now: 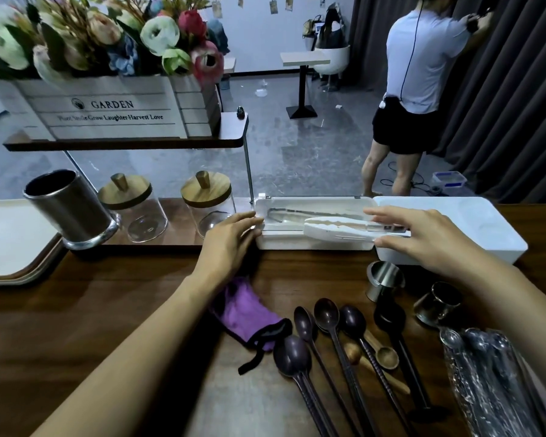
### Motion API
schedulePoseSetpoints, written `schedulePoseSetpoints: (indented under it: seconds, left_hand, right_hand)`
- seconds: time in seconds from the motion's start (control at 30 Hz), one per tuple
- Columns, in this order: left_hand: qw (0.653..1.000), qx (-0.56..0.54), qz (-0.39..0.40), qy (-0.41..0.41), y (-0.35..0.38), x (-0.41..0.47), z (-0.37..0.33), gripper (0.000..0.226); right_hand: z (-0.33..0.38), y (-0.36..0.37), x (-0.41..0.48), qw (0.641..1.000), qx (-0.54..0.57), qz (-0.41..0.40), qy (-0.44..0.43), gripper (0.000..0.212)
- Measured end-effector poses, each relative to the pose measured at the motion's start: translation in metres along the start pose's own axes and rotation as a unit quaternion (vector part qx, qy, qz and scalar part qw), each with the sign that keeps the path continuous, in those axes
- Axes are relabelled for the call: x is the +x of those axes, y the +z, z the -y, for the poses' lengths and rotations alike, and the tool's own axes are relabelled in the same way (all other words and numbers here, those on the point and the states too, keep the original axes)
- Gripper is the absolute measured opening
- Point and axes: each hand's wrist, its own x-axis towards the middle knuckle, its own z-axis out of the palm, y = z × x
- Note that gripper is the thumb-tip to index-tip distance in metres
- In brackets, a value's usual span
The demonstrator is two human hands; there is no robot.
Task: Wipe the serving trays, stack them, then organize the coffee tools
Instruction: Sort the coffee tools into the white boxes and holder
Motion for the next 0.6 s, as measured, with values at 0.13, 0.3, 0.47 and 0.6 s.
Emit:
schedulePoseSetpoints:
  seconds: [0.13, 0.3, 0.47, 0.6]
  left_hand:
    - [0.999, -0.016, -0.036, 0.001, 0.000, 0.003, -0.002, 0.023]
    - [0.993, -0.036, -0.109, -0.023, 0.001, 0.003, -0.010, 0.012]
    - [0.987, -0.013, -0.132, -0.088, 0.004, 0.005, -0.018, 0.021]
    - [0.986, -0.034, -0.137, -0.088, 0.008, 0.004, -0.017, 0.015]
  right_hand:
    - [0.011, -0.004, -0.005, 1.000, -0.010, -0.008, -0.019, 0.047]
    - [0.020, 0.006, -0.003, 0.998, -0.045, 0.019, -0.031, 0.046]
    - [0.022, 0.006, -0.001, 0.998, -0.051, 0.019, -0.024, 0.046]
    - [0.023, 0.010, 0.000, 0.998, -0.061, 0.023, -0.027, 0.044]
